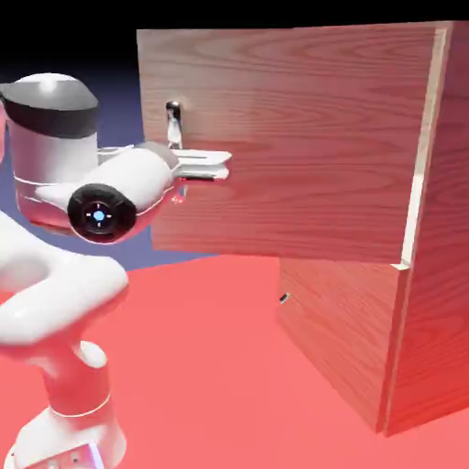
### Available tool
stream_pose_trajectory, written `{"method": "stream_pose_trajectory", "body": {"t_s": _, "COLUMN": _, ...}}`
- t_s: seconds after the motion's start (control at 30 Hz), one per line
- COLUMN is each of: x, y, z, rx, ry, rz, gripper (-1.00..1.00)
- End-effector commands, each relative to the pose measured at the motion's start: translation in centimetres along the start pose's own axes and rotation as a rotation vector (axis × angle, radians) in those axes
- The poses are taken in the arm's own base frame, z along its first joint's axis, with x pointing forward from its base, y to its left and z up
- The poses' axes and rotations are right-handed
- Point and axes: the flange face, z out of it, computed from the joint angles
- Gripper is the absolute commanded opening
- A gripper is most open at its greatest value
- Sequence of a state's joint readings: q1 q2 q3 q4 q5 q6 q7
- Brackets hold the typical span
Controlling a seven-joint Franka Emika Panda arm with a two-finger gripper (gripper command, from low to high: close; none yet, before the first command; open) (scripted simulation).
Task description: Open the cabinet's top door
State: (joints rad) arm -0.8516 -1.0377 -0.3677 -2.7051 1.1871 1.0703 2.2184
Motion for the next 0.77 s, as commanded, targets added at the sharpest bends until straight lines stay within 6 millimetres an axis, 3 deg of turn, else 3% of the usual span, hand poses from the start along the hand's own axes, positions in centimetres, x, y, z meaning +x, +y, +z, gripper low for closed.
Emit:
{"method": "stream_pose_trajectory", "body": {"t_s": 0.0, "x": -0.2, "y": -0.2, "z": -0.8, "rx": -0.016, "ry": 0.016, "rz": 0.0, "gripper": -1.0}}
{"method": "stream_pose_trajectory", "body": {"t_s": 0.43, "x": -4.4, "y": -4.4, "z": -10.7, "rx": -0.217, "ry": 0.218, "rz": 0.0, "gripper": -1.0}}
{"method": "stream_pose_trajectory", "body": {"t_s": 0.73, "x": -7.3, "y": -7.3, "z": -15.1, "rx": -0.323, "ry": 0.323, "rz": 0.0, "gripper": -1.0}}
